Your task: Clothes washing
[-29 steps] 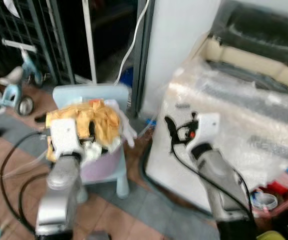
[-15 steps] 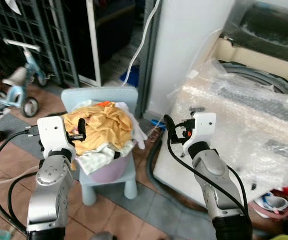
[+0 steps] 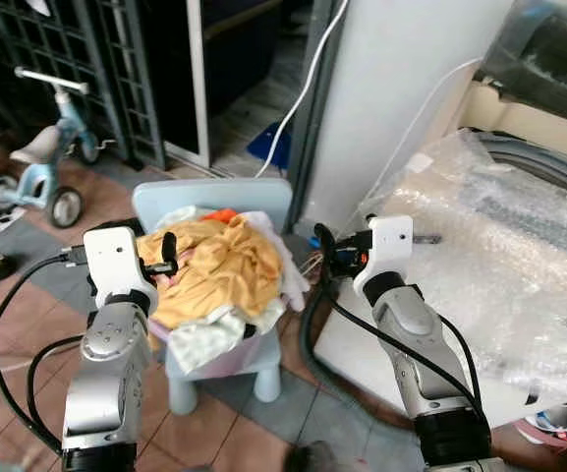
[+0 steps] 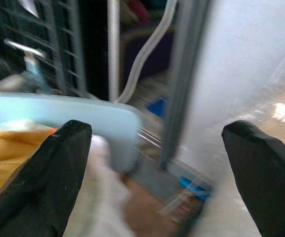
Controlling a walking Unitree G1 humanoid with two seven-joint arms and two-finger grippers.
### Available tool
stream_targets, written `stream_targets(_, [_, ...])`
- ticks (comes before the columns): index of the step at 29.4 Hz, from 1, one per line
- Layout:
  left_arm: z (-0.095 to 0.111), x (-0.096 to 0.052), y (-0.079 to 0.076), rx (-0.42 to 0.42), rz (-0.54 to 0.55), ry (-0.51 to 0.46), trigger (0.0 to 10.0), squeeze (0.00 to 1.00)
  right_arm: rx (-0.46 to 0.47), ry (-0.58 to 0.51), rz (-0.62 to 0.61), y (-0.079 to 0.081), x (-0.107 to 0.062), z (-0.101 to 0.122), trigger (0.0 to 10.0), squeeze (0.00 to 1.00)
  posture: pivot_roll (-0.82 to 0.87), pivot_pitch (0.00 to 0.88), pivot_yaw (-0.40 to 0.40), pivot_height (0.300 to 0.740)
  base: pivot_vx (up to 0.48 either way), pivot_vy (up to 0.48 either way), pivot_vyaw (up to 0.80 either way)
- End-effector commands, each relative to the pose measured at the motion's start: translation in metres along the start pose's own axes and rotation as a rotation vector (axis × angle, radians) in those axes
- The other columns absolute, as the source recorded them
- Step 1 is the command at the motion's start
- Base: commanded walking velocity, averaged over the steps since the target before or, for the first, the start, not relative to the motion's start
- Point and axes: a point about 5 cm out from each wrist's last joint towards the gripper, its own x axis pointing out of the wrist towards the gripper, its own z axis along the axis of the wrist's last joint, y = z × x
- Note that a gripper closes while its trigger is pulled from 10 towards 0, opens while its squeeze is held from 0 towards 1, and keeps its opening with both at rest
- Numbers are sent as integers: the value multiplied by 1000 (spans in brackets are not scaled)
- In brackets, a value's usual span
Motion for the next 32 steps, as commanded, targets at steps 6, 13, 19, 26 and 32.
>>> stream_targets(6, [6,2,7,12,36,-16,10000,0,-1,36,98,14,4,-1,10000,0,31,0,-62,740,0,0,0])
stream_targets(13, [2,2,12,52,85,17,10000,0,-41,126,263,29,10,-13,10000,0,36,0,-58,740,0,0,421])
stream_targets(19, [-9,-4,15,83,90,88,10000,0,-29,179,283,41,22,-19,10000,0,61,0,-70,740,0,0,378])
stream_targets(26, [-9,-25,22,115,106,109,10000,0,-134,243,165,37,47,-25,10000,0,151,45,-112,740,0,0,0])
stream_targets(32, [-14,-46,33,115,155,147,10000,0,-92,395,-20,22,52,-45,10000,0,200,89,-143,740,0,0,0])
